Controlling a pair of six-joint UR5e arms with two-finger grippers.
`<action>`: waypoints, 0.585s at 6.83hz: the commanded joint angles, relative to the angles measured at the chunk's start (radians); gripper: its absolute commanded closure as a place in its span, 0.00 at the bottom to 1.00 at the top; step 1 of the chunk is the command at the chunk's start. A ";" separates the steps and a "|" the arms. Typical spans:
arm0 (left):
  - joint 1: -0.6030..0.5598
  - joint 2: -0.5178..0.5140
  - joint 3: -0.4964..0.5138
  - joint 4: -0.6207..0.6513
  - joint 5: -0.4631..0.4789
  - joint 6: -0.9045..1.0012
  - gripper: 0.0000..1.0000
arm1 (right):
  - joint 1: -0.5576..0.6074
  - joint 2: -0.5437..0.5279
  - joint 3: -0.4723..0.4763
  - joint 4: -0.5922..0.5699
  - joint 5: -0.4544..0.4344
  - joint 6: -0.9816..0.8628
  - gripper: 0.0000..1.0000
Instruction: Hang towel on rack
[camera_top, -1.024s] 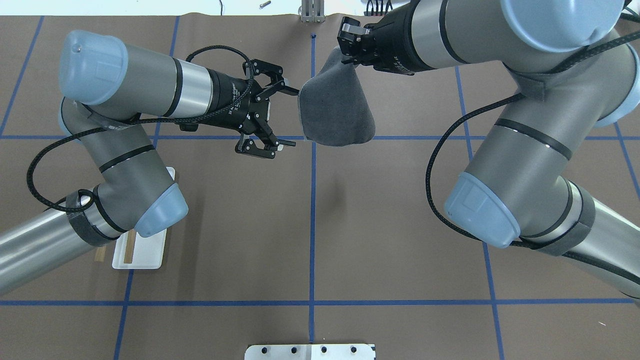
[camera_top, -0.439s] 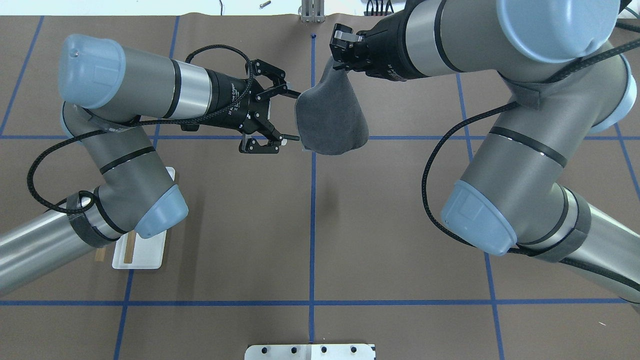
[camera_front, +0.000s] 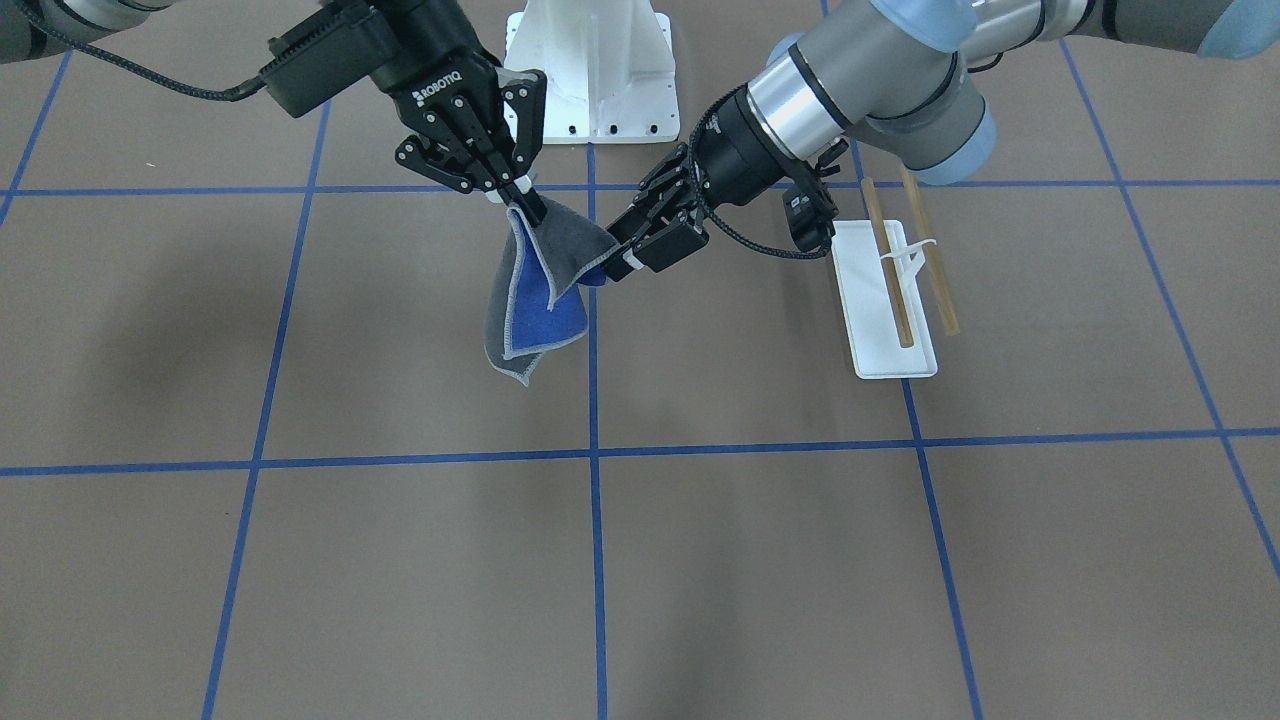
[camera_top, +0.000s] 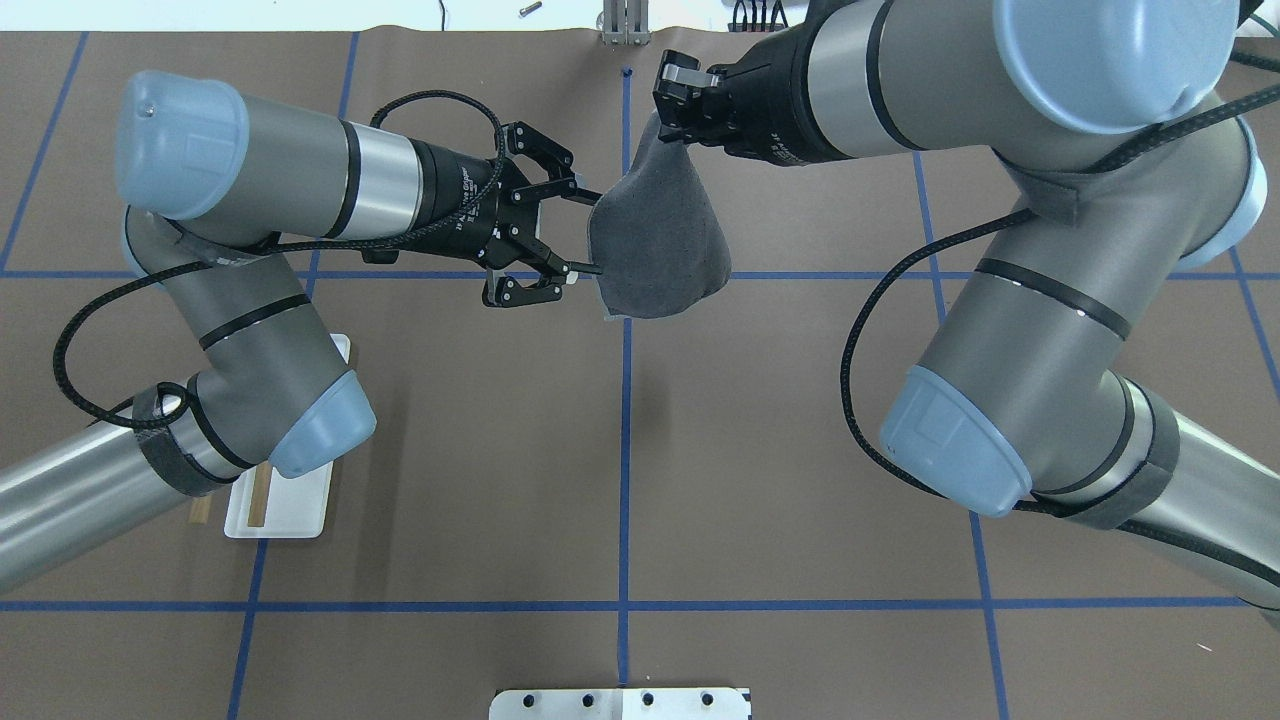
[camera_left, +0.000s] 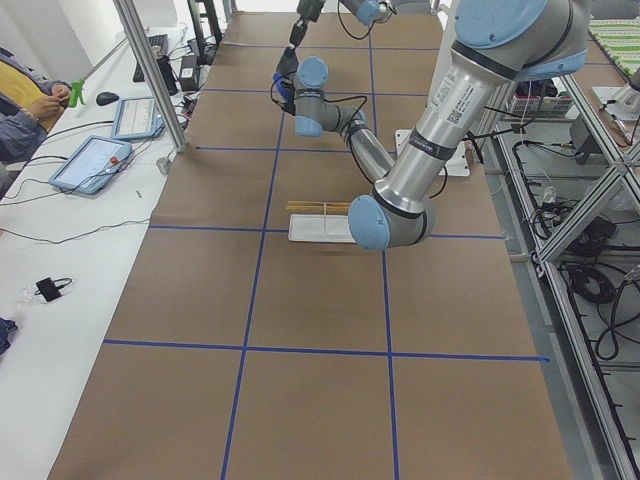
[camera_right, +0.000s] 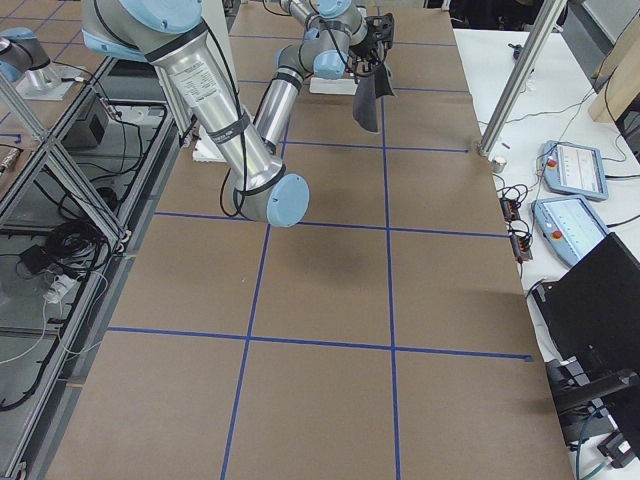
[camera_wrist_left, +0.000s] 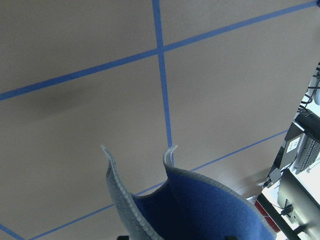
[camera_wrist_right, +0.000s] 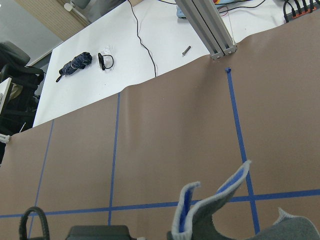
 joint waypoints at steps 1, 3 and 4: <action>0.001 0.008 0.001 -0.025 0.000 -0.005 1.00 | -0.001 0.000 -0.001 0.004 0.000 0.000 1.00; 0.001 0.010 0.005 -0.045 -0.002 -0.005 1.00 | -0.001 -0.002 -0.002 0.004 -0.005 0.001 1.00; 0.001 0.011 0.004 -0.056 0.000 -0.005 1.00 | -0.002 -0.003 -0.005 0.001 -0.026 0.006 0.01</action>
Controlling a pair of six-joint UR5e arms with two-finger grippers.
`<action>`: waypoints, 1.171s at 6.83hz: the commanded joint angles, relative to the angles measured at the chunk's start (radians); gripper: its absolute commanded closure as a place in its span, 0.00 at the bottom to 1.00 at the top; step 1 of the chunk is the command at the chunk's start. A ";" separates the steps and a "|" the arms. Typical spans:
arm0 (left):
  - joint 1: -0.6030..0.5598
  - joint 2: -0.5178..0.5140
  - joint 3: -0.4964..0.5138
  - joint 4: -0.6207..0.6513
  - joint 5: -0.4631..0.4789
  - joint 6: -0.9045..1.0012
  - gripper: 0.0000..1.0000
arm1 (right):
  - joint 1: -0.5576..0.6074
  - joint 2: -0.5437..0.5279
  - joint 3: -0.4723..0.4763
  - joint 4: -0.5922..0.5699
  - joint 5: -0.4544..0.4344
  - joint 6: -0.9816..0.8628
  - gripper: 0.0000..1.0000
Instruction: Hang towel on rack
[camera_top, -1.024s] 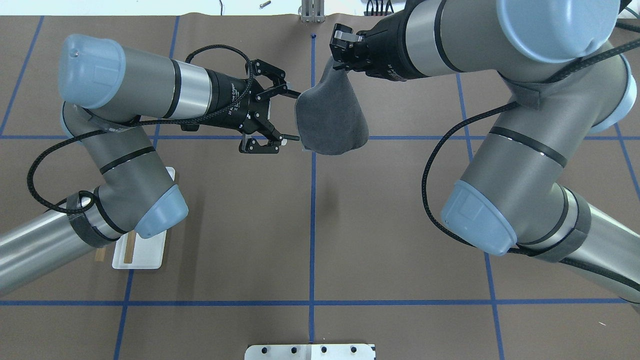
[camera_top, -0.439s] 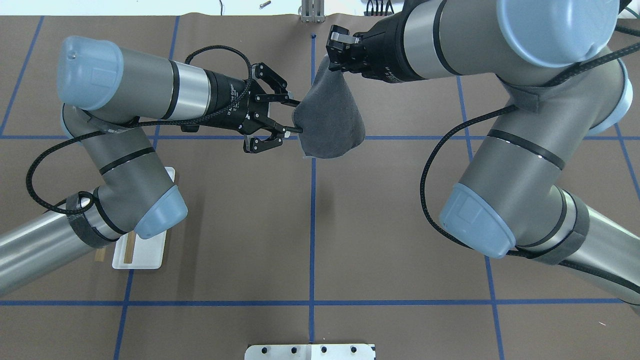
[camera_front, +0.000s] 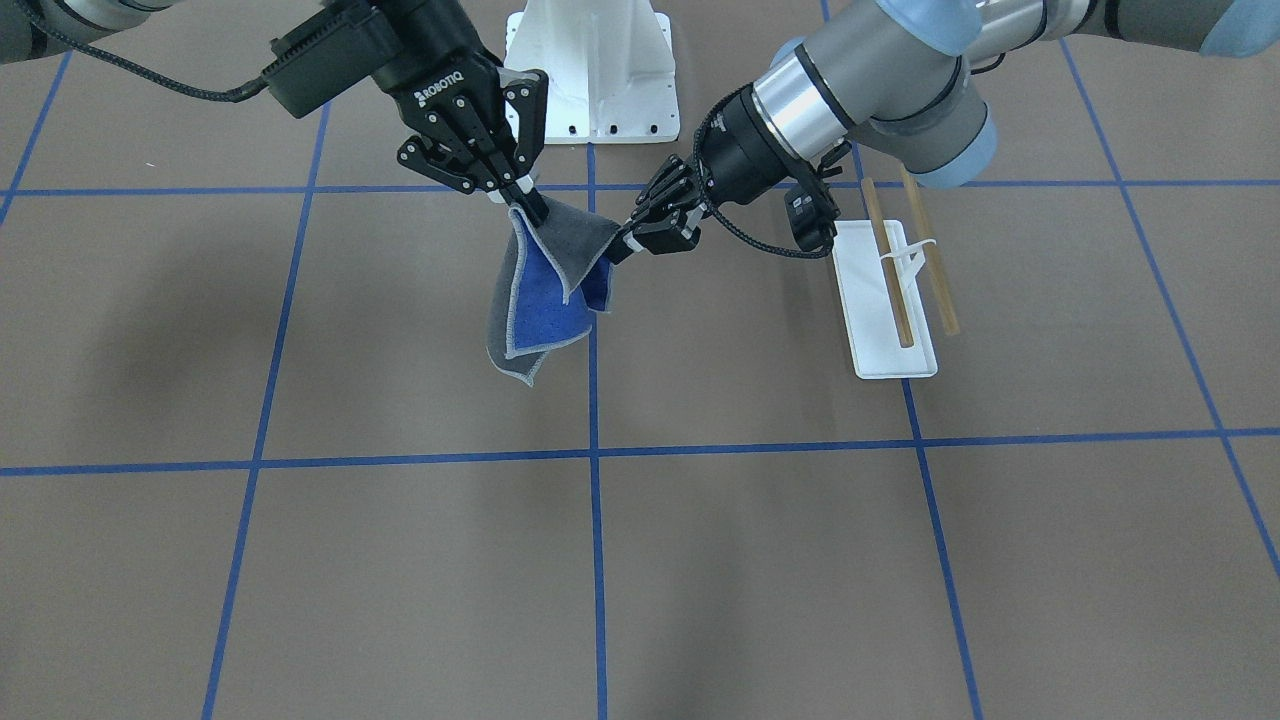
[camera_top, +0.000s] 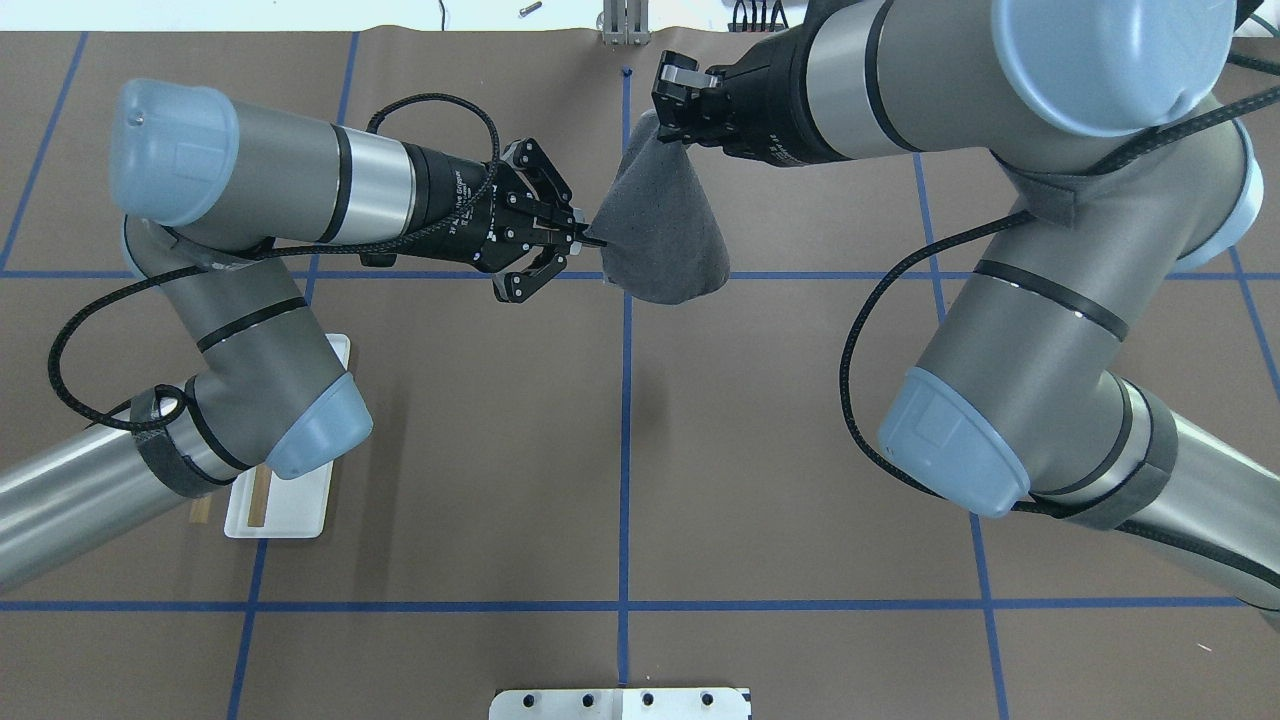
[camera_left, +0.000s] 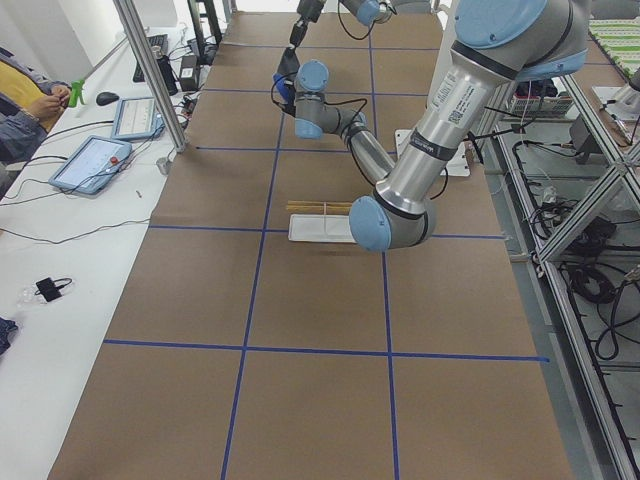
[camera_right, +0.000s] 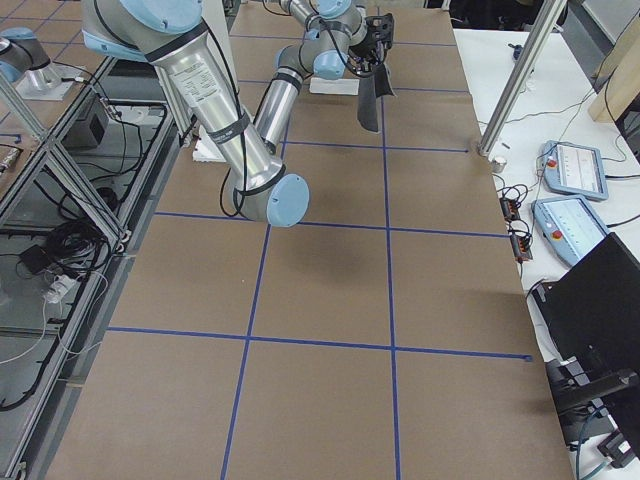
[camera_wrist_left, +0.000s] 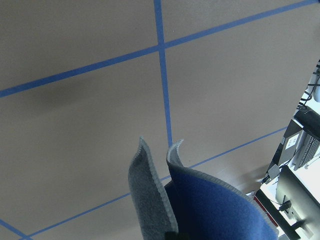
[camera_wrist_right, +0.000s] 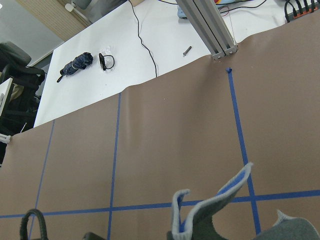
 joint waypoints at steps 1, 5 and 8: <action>0.000 0.003 0.000 -0.015 0.001 -0.002 1.00 | -0.001 -0.005 -0.004 -0.002 -0.045 0.004 0.00; -0.003 0.092 0.000 -0.148 0.001 0.196 1.00 | 0.011 -0.038 0.014 0.002 -0.044 -0.012 0.00; -0.035 0.359 -0.125 -0.236 -0.010 0.434 1.00 | 0.053 -0.187 0.080 0.002 -0.038 -0.015 0.00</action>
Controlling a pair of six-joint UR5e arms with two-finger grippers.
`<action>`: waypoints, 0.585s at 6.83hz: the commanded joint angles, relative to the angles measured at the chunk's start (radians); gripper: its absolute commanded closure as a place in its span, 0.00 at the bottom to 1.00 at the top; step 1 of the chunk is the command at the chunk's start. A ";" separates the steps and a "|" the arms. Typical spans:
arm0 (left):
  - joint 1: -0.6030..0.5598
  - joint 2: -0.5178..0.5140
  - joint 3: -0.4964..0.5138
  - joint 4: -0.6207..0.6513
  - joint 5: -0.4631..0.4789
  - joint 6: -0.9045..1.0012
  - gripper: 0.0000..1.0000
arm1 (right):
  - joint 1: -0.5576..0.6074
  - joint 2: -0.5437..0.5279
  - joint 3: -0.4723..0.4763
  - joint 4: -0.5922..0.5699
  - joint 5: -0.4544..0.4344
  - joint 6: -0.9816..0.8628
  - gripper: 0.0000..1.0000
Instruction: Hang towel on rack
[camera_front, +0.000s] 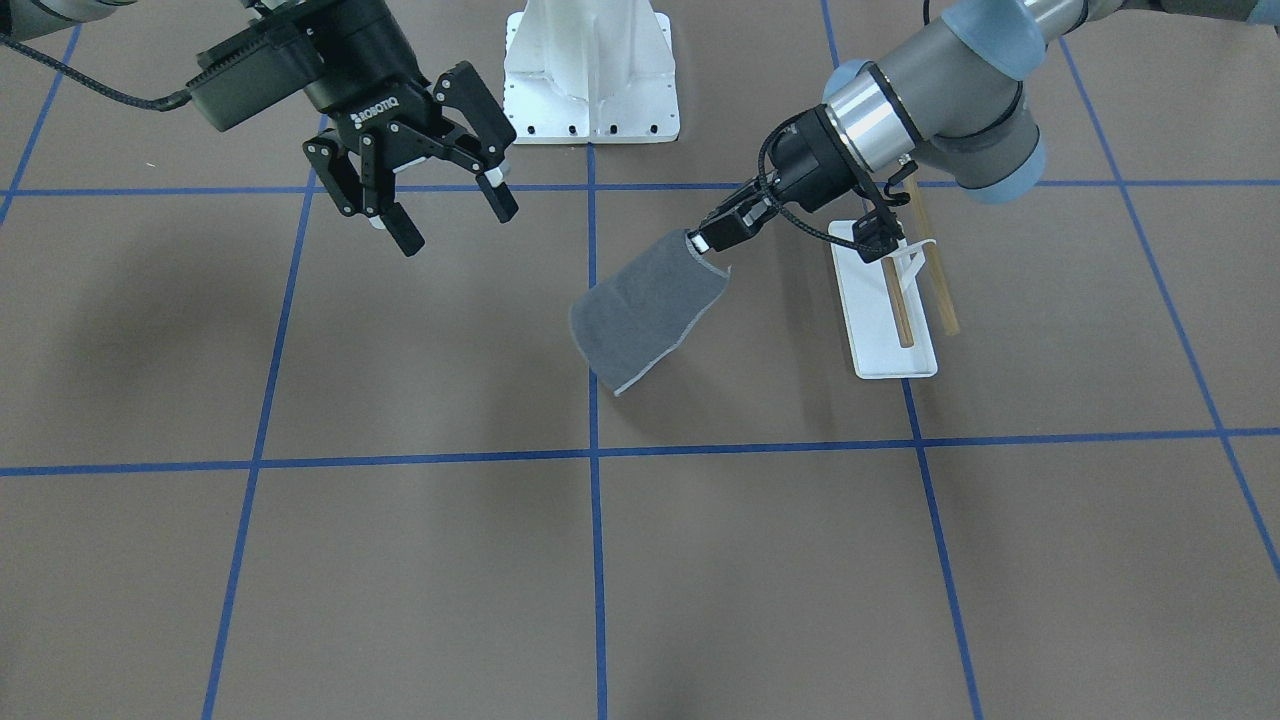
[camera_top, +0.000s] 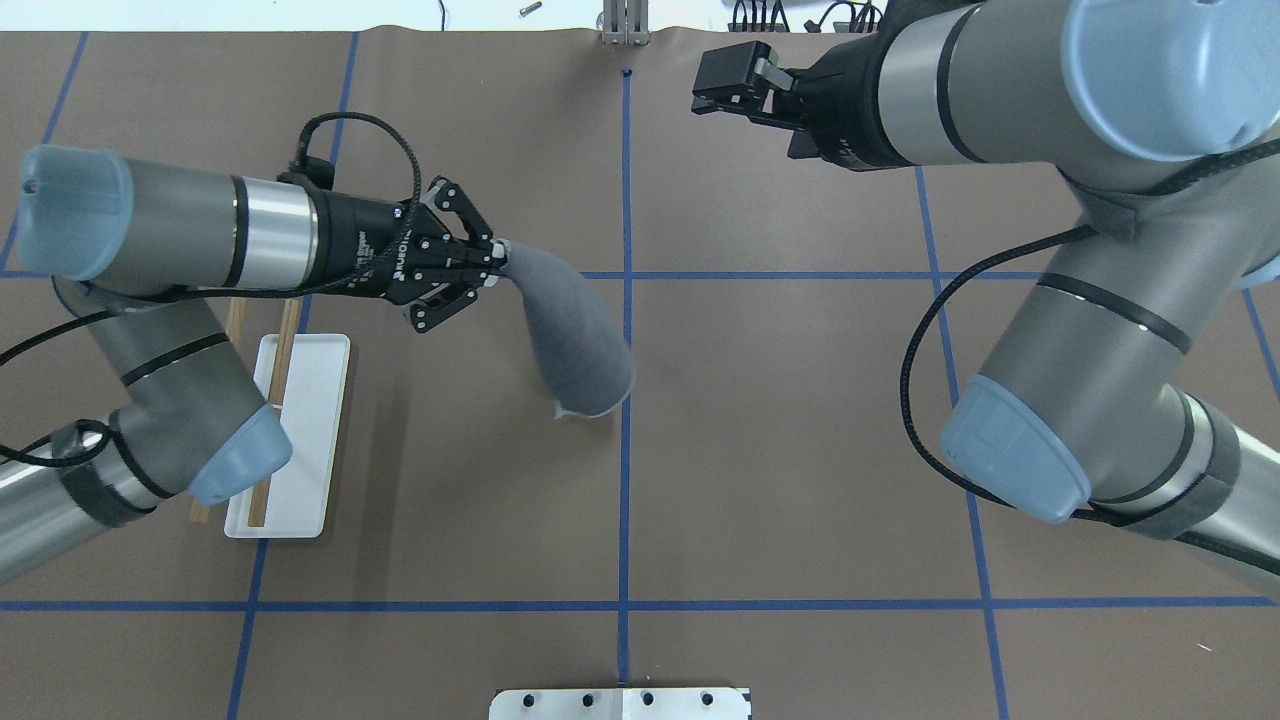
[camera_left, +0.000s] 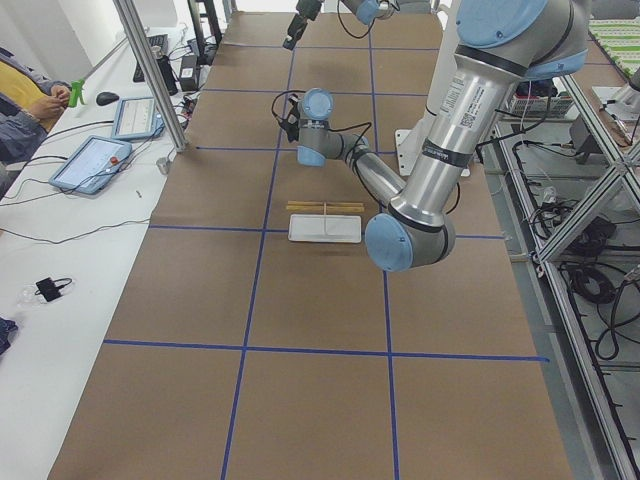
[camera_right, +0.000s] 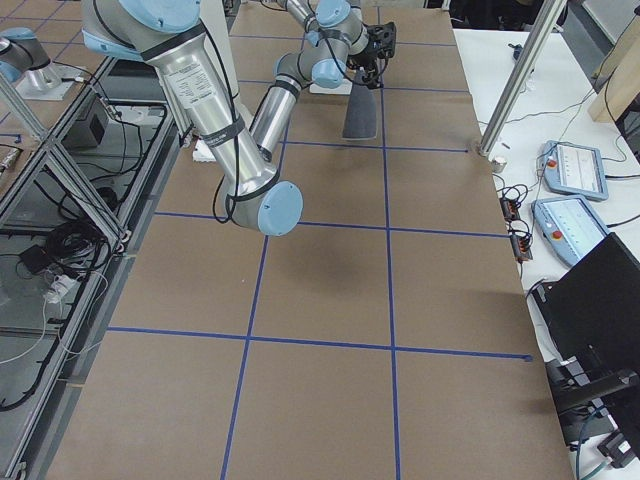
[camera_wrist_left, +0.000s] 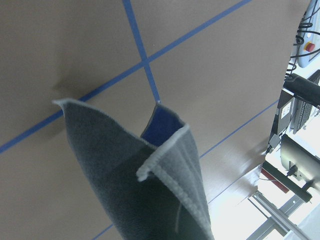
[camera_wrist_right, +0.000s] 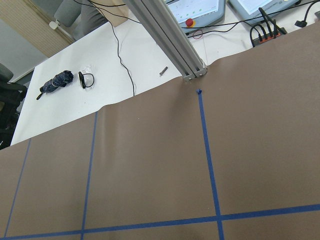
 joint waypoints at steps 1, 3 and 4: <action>-0.037 0.310 -0.097 -0.218 -0.026 0.135 1.00 | 0.018 -0.073 0.019 0.000 0.000 -0.003 0.00; -0.179 0.471 -0.018 -0.447 -0.177 0.217 1.00 | 0.023 -0.093 0.019 0.000 0.000 -0.003 0.00; -0.311 0.469 0.035 -0.475 -0.322 0.257 1.00 | 0.032 -0.130 0.021 0.002 0.004 -0.035 0.00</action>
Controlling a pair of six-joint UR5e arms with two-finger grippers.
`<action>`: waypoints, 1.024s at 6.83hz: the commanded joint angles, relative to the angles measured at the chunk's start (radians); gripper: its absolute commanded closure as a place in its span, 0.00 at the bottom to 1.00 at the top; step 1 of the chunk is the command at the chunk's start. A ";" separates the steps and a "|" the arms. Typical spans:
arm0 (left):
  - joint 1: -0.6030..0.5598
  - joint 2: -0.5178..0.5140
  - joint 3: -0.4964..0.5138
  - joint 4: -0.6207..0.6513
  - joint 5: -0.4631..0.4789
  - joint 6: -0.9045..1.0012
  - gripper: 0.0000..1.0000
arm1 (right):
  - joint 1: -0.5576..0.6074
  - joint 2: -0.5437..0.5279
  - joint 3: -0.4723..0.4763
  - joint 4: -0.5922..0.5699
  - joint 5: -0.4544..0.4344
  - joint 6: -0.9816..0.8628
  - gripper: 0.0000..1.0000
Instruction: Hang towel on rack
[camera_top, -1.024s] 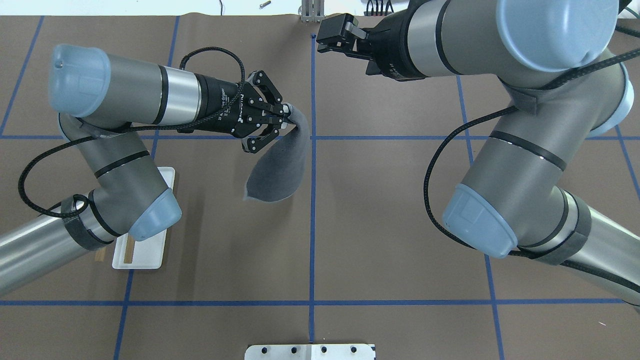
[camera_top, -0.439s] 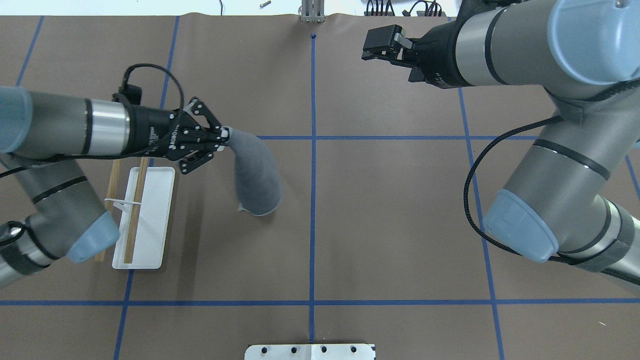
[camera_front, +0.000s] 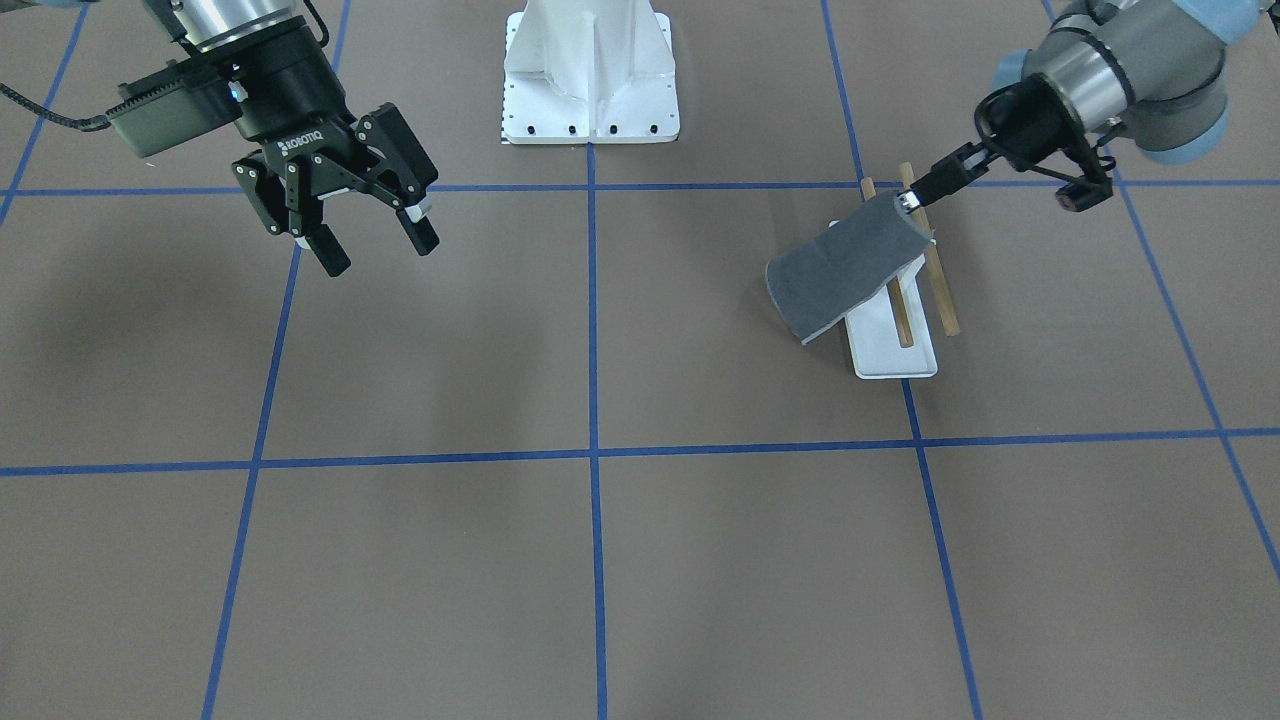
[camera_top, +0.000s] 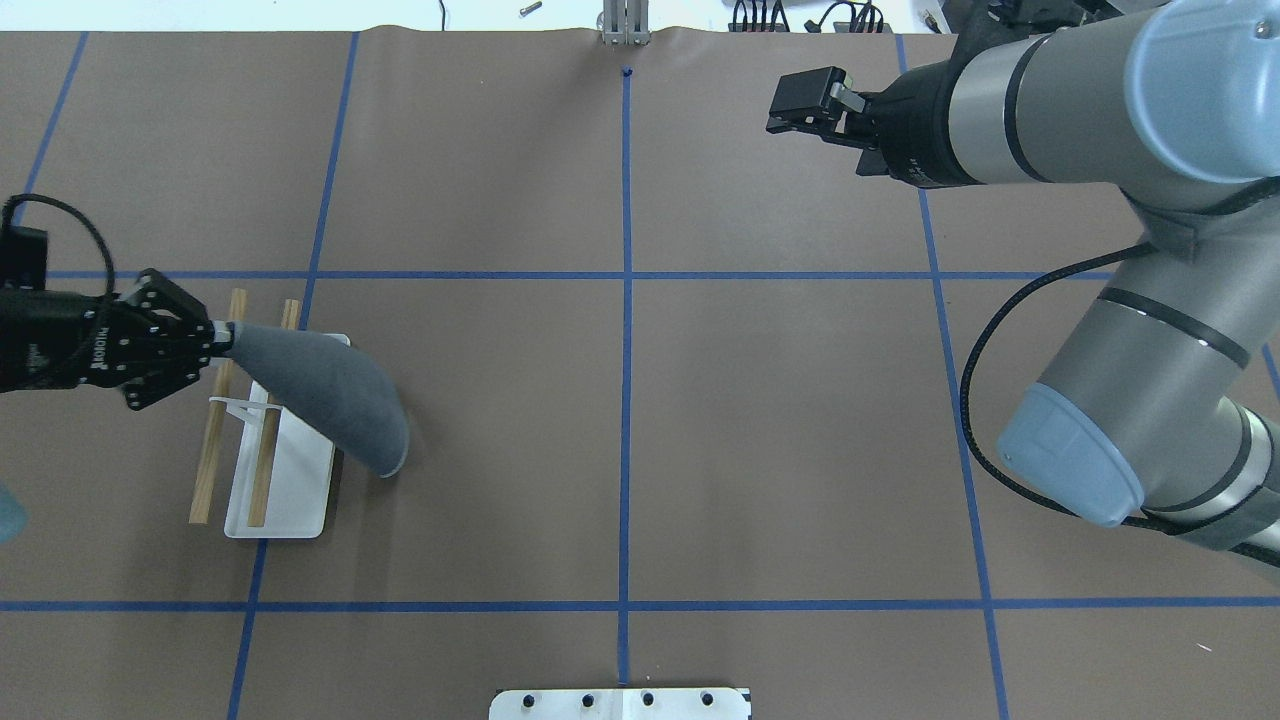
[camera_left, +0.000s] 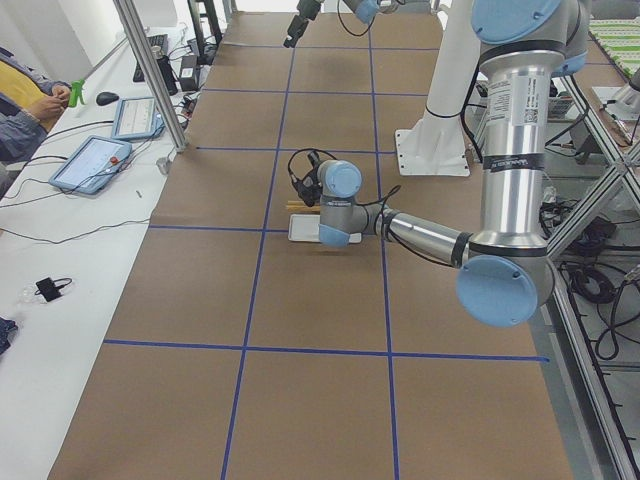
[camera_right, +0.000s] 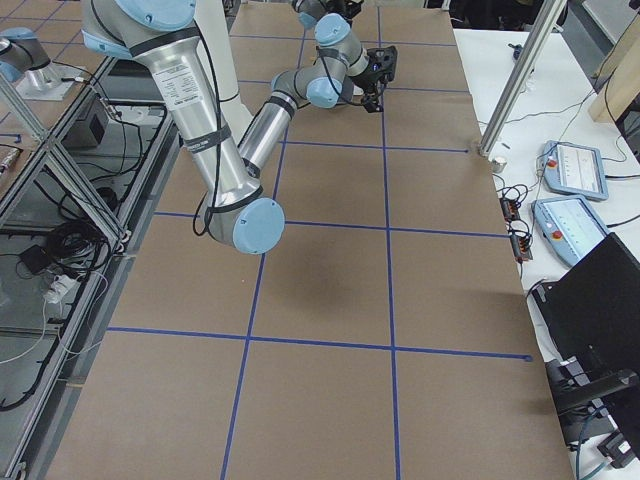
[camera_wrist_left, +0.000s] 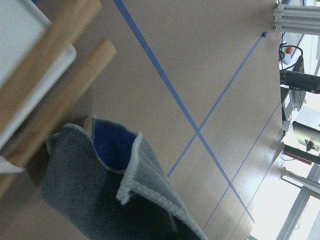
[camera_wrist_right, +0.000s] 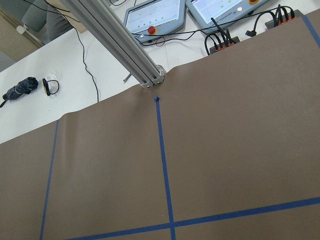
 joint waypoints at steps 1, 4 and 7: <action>-0.210 0.030 0.085 -0.067 -0.224 0.112 1.00 | 0.021 -0.069 0.003 0.000 0.006 -0.077 0.00; -0.252 0.024 0.148 -0.068 -0.246 0.148 1.00 | 0.054 -0.113 -0.001 -0.002 0.032 -0.129 0.00; -0.254 0.029 0.167 -0.071 -0.234 0.148 0.02 | 0.060 -0.134 -0.001 -0.002 0.040 -0.131 0.00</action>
